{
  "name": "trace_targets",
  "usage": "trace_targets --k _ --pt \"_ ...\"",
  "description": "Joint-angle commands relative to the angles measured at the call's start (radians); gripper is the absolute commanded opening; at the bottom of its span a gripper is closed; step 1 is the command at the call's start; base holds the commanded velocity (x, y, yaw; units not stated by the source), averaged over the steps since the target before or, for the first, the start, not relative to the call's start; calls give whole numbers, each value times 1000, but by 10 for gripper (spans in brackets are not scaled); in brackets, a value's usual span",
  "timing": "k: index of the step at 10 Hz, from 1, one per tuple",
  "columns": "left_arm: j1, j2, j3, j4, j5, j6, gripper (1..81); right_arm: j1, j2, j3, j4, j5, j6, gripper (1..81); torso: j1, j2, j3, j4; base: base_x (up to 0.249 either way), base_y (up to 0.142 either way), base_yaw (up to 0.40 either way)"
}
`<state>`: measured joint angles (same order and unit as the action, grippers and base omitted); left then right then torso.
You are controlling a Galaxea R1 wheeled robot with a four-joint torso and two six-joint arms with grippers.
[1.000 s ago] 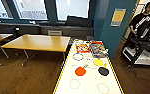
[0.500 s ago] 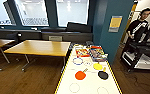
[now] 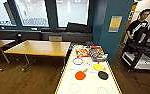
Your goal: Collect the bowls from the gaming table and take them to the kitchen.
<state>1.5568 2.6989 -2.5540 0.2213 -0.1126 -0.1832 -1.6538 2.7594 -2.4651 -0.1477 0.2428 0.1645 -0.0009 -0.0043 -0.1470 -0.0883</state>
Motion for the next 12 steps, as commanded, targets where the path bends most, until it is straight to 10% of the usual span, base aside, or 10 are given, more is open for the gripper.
trace_targets --k 1,12 --pt "-1 -27 1 9 30 5 10 13 -22 -3 -20 -53 -2 10 1 0 24 0 0 0 0" --pt "-1 15 1 16 31 7 10 12 47 -38 -20 -56 -29 10 1 -2 59 0 0 0 0"
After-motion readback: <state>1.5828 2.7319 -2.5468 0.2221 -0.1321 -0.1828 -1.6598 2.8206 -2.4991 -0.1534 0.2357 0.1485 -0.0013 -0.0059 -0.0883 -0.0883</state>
